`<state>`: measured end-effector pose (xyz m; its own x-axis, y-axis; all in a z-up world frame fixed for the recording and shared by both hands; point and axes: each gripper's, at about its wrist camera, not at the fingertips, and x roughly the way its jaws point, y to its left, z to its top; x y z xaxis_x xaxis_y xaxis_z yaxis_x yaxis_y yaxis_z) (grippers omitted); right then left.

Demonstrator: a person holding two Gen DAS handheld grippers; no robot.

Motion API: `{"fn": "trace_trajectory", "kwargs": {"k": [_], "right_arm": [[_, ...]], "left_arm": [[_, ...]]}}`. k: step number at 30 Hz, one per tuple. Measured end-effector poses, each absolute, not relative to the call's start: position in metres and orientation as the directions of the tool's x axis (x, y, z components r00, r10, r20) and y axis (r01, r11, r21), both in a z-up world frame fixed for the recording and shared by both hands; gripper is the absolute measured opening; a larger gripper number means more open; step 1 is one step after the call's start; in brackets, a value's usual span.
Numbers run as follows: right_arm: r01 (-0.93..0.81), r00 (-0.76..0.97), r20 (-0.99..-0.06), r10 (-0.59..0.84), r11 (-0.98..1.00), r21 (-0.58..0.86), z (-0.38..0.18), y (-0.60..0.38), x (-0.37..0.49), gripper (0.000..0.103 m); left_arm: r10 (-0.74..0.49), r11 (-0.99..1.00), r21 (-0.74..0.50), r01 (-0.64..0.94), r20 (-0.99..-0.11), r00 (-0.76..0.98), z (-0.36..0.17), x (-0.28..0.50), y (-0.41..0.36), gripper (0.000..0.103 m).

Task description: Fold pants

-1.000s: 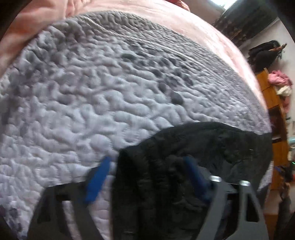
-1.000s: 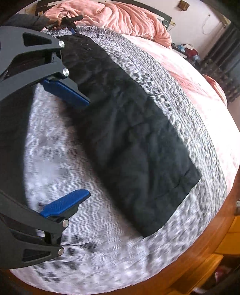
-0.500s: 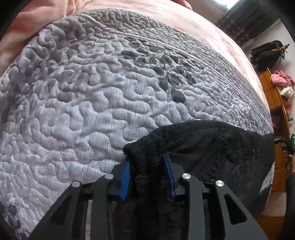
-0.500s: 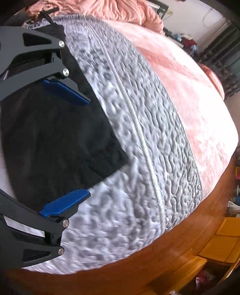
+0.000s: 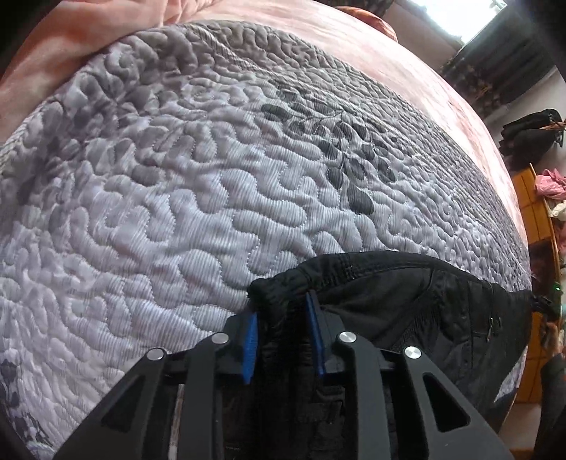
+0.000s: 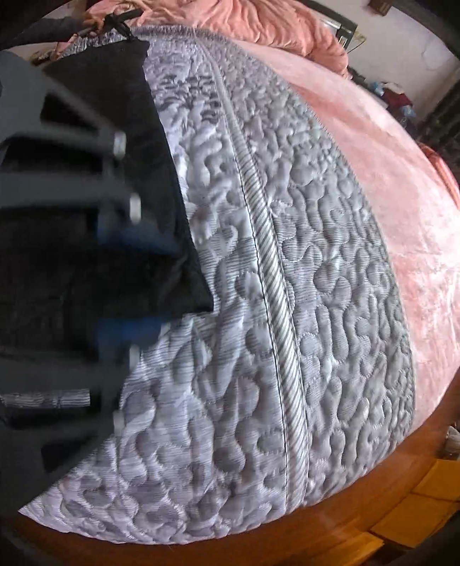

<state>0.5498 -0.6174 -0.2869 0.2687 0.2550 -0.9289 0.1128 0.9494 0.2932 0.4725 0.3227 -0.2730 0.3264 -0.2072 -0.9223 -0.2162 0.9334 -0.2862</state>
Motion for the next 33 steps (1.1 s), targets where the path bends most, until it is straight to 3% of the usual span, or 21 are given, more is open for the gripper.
{"fn": "trace_trajectory", "kwargs": {"k": [2, 7, 20, 33], "right_arm": [[0.106, 0.29, -0.92, 0.262, 0.947, 0.303, -0.276, -0.619, 0.541, 0.01], [0.11, 0.352, -0.904, 0.244, 0.948, 0.299, -0.243, -0.617, 0.52, 0.008], [0.121, 0.484, -0.849, 0.211, 0.945, 0.303, -0.151, -0.61, 0.434, 0.007], [0.154, 0.566, -0.798, 0.206, 0.925, 0.348, -0.097, -0.618, 0.317, 0.006]], "left_arm": [[-0.195, 0.938, -0.275, -0.214, -0.923, 0.331, -0.269, 0.47, 0.321, 0.017], [-0.188, 0.933, -0.282, -0.224, -0.912, 0.364, -0.251, 0.462, 0.322, 0.01], [-0.246, 0.924, -0.35, -0.154, -0.854, 0.459, -0.189, 0.429, 0.319, 0.009], [-0.317, 0.9, -0.429, -0.079, -0.769, 0.555, -0.122, 0.357, 0.315, 0.009]]}}
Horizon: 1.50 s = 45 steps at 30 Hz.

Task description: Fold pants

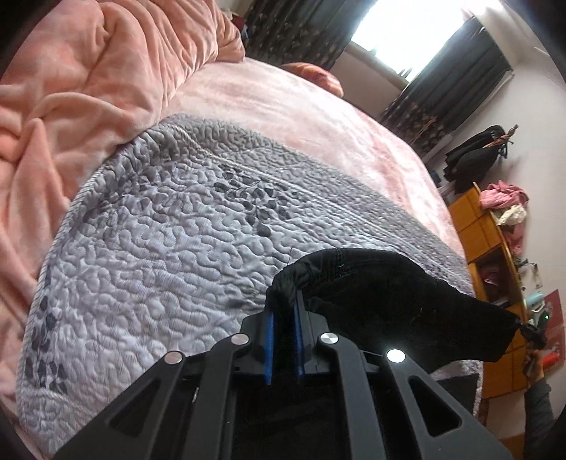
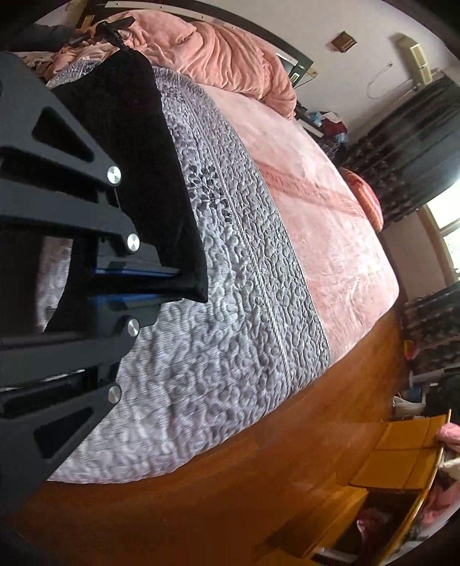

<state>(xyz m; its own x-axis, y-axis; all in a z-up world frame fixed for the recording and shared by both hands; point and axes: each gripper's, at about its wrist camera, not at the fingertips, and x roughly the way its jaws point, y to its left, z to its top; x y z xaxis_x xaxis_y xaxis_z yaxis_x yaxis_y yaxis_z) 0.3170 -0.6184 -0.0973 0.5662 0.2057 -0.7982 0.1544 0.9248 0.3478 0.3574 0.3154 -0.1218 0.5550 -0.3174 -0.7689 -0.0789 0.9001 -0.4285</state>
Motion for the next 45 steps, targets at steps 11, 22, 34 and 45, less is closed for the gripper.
{"fn": "trace_trajectory", "kwargs": {"k": [11, 22, 34, 45], "right_arm": [[0.192, 0.603, -0.771, 0.204, 0.902, 0.388, -0.104, -0.629, 0.219, 0.006], [0.219, 0.634, -0.754, 0.171, 0.895, 0.388, -0.113, -0.631, 0.156, 0.007], [0.24, 0.657, -0.74, 0.144, 0.891, 0.386, -0.13, -0.624, 0.091, 0.009], [0.26, 0.663, -0.737, 0.135, 0.881, 0.395, -0.154, -0.604, 0.035, 0.013]], "left_arm": [[-0.352, 0.879, -0.471, -0.066, -0.736, 0.578, -0.11, 0.289, 0.322, 0.009], [-0.375, 0.851, -0.517, -0.093, -0.721, 0.583, -0.122, 0.234, 0.333, 0.009], [-0.407, 0.801, -0.58, -0.148, -0.709, 0.577, -0.162, 0.184, 0.348, 0.009], [-0.446, 0.764, -0.619, -0.181, -0.709, 0.546, -0.208, 0.145, 0.352, 0.011]]}}
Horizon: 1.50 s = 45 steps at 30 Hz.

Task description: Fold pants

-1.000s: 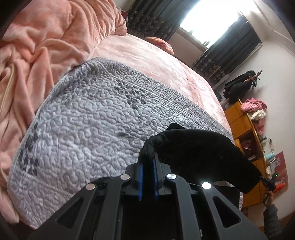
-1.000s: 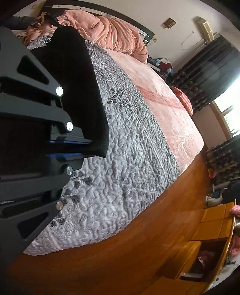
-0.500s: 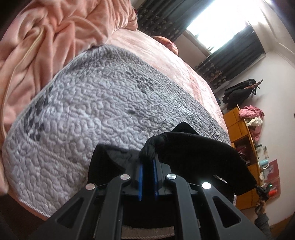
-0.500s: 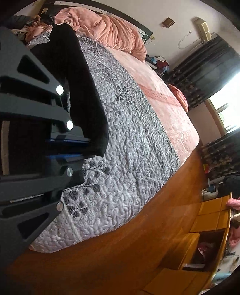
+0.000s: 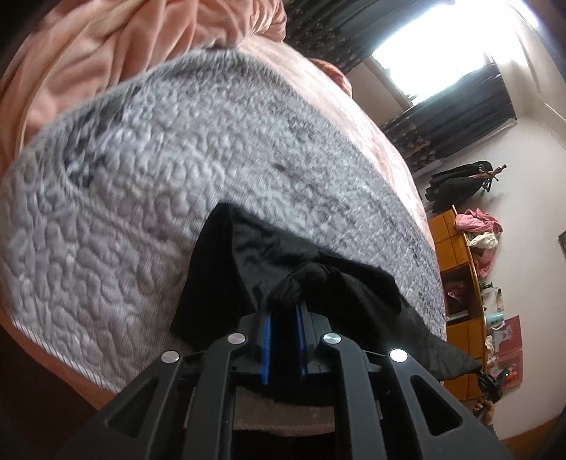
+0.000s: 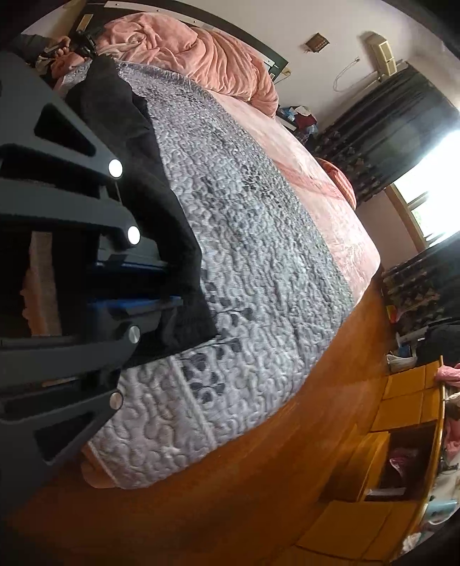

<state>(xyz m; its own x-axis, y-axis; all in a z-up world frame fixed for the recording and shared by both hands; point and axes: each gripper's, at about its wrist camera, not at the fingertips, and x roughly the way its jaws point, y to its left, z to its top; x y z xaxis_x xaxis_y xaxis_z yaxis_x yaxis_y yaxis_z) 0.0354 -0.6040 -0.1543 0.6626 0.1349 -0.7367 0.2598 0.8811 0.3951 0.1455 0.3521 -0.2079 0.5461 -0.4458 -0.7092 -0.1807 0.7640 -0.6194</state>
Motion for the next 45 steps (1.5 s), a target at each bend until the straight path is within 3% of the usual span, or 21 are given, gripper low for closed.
{"fn": "trace_trajectory", "kwargs": {"k": [5, 7, 9, 10, 12, 14, 18, 22, 23, 28, 30, 31, 32, 37, 41, 45], "right_arm": [[0.272, 0.629, -0.77, 0.106, 0.898, 0.346, -0.168, -0.592, 0.023, 0.019], [0.288, 0.612, -0.787, 0.076, 0.905, 0.312, -0.174, -0.589, 0.019, 0.03], [0.314, 0.596, -0.802, 0.035, 0.909, 0.273, -0.179, -0.588, 0.013, 0.051], [0.328, 0.587, -0.809, 0.023, 0.907, 0.264, -0.182, -0.59, 0.011, 0.055], [0.38, 0.557, -0.831, 0.002, 0.889, 0.257, -0.192, -0.596, 0.002, 0.064], [0.419, 0.534, -0.846, -0.002, 0.869, 0.263, -0.205, -0.602, -0.008, 0.066], [0.506, 0.508, -0.861, 0.038, 0.795, 0.333, -0.231, -0.616, -0.032, 0.068], [0.534, 0.551, -0.823, 0.137, 0.7, 0.474, -0.252, -0.614, -0.053, 0.07], [0.537, 0.568, -0.805, 0.171, 0.665, 0.52, -0.259, -0.611, -0.057, 0.071], [0.548, 0.619, -0.747, 0.242, 0.549, 0.632, -0.278, -0.601, -0.057, 0.072], [0.553, 0.641, -0.725, 0.252, 0.504, 0.664, -0.281, -0.601, -0.055, 0.072], [0.555, 0.652, -0.716, 0.252, 0.485, 0.676, -0.281, -0.603, -0.055, 0.072], [0.553, 0.665, -0.704, 0.251, 0.468, 0.689, -0.281, -0.605, -0.055, 0.072], [0.55, 0.727, -0.641, 0.244, 0.353, 0.757, -0.29, -0.625, -0.052, 0.071], [0.575, 0.717, -0.653, 0.243, 0.324, 0.751, -0.307, -0.631, -0.04, 0.063], [0.568, 0.721, -0.649, 0.245, 0.327, 0.755, -0.313, -0.631, -0.028, 0.062]], "left_arm": [[-0.424, 0.798, -0.572, -0.191, -0.757, 0.497, -0.231, 0.133, 0.345, 0.014], [-0.387, 0.828, -0.523, -0.202, -0.794, 0.468, -0.239, 0.128, 0.343, 0.015], [-0.363, 0.842, -0.493, -0.221, -0.819, 0.445, -0.244, 0.124, 0.344, 0.015], [-0.344, 0.848, -0.473, -0.238, -0.834, 0.431, -0.248, 0.122, 0.347, 0.015], [-0.281, 0.858, -0.417, -0.301, -0.87, 0.404, -0.254, 0.116, 0.355, 0.028], [-0.228, 0.852, -0.382, -0.358, -0.886, 0.403, -0.257, 0.105, 0.365, 0.063], [-0.188, 0.816, -0.394, -0.422, -0.872, 0.451, -0.252, 0.079, 0.376, 0.072], [-0.201, 0.853, -0.411, -0.323, -0.828, 0.524, -0.234, 0.073, 0.349, 0.094], [-0.203, 0.859, -0.412, -0.305, -0.82, 0.534, -0.232, 0.076, 0.342, 0.095], [-0.201, 0.87, -0.375, -0.321, -0.864, 0.462, -0.258, 0.114, 0.322, 0.093], [-0.216, 0.861, -0.378, -0.34, -0.878, 0.428, -0.269, 0.126, 0.321, 0.068], [-0.245, 0.853, -0.397, -0.34, -0.878, 0.411, -0.274, 0.131, 0.321, 0.04], [-0.257, 0.847, -0.406, -0.343, -0.878, 0.403, -0.277, 0.134, 0.32, 0.034], [-0.197, 0.869, -0.348, -0.351, -0.895, 0.4, -0.275, 0.146, 0.32, 0.025], [-0.178, 0.862, -0.338, -0.378, -0.9, 0.399, -0.278, 0.147, 0.322, 0.024], [-0.138, 0.874, -0.298, -0.384, -0.909, 0.392, -0.277, 0.151, 0.318, 0.024]]}}
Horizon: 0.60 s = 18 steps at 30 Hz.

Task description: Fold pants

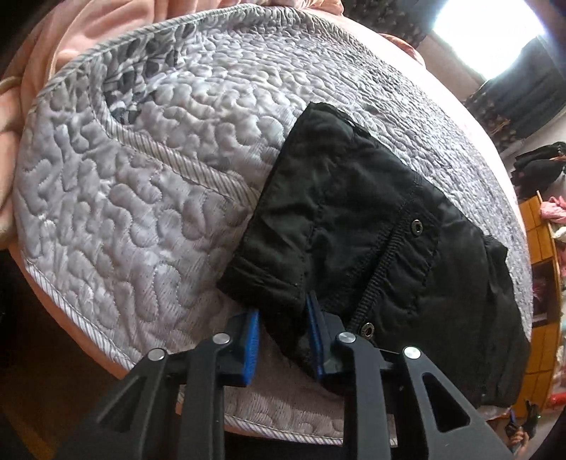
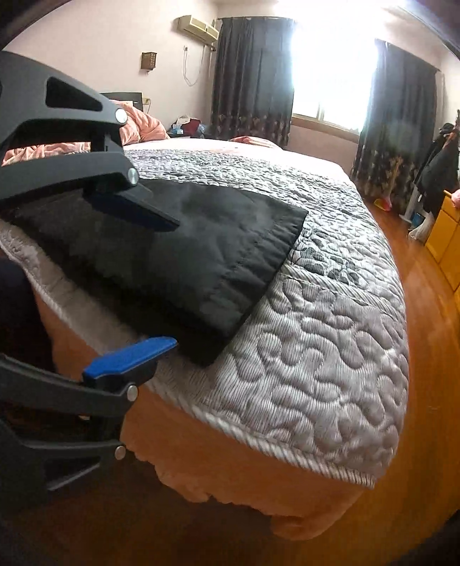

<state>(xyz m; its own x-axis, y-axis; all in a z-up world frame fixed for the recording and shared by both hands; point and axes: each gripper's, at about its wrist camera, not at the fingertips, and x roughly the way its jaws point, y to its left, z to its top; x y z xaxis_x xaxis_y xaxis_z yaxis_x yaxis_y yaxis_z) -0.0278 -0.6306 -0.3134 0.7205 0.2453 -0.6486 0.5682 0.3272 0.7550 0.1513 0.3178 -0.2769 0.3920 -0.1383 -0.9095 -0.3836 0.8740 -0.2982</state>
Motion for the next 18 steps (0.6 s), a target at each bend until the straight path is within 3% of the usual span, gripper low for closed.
{"fn": "trace_trajectory", "kwargs": {"k": [5, 6, 7, 8, 18], "right_arm": [[0.593, 0.705, -0.67, 0.232, 0.325, 0.737, -0.319, -0.634, -0.012, 0.058], [0.597, 0.698, -0.679, 0.228, 0.337, 0.728, -0.319, -0.633, -0.009, 0.049], [0.597, 0.696, -0.68, 0.231, 0.341, 0.726, -0.32, -0.632, -0.008, 0.026], [0.593, 0.698, -0.673, 0.243, 0.332, 0.734, -0.32, -0.631, -0.008, 0.015], [0.619, 0.66, -0.716, 0.227, 0.375, 0.69, -0.329, -0.619, -0.011, 0.013]], "left_arm": [[-0.134, 0.871, -0.296, -0.392, -0.911, 0.389, -0.275, 0.15, 0.317, 0.024], [-0.127, 0.87, -0.292, -0.397, -0.911, 0.392, -0.275, 0.15, 0.316, 0.024], [-0.12, 0.868, -0.29, -0.403, -0.91, 0.396, -0.273, 0.15, 0.317, 0.024], [-0.114, 0.865, -0.29, -0.409, -0.909, 0.401, -0.272, 0.15, 0.317, 0.023], [-0.097, 0.853, -0.285, -0.438, -0.91, 0.403, -0.271, 0.15, 0.327, 0.022]]}}
